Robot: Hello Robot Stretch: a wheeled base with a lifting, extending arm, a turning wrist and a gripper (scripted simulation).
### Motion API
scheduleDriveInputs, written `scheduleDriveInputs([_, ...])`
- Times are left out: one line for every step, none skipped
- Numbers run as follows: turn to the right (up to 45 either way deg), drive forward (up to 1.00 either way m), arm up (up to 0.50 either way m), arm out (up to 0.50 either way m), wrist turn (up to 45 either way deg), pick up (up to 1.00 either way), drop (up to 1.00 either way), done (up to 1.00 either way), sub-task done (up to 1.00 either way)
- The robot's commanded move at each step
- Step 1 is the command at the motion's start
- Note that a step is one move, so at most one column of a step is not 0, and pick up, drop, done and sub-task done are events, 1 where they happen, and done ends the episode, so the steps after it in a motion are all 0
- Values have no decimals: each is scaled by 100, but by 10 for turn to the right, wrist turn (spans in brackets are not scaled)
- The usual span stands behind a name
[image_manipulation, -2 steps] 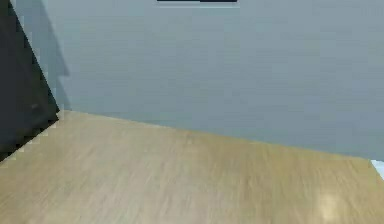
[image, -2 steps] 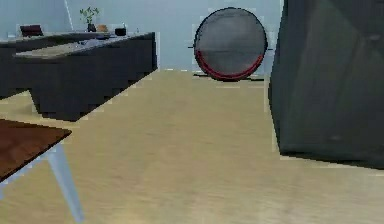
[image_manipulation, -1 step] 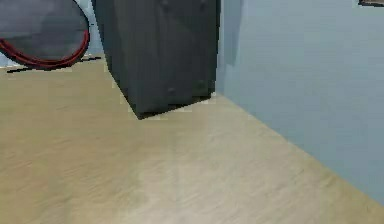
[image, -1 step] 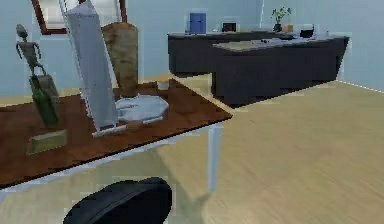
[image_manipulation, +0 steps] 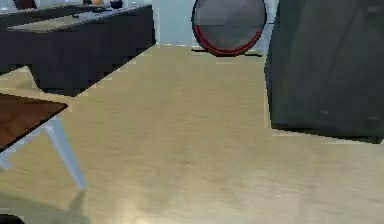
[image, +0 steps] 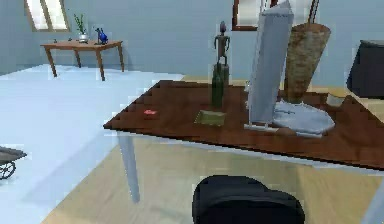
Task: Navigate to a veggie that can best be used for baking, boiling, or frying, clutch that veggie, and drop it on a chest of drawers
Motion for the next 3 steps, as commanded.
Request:
scheduleDriveInputs([-450,0,0,0,0,0,0,0,0])
scheduleDriveInputs([-150,0,0,0,0,0,0,0,0])
scheduleDriveInputs([-30,0,0,0,0,0,0,0,0])
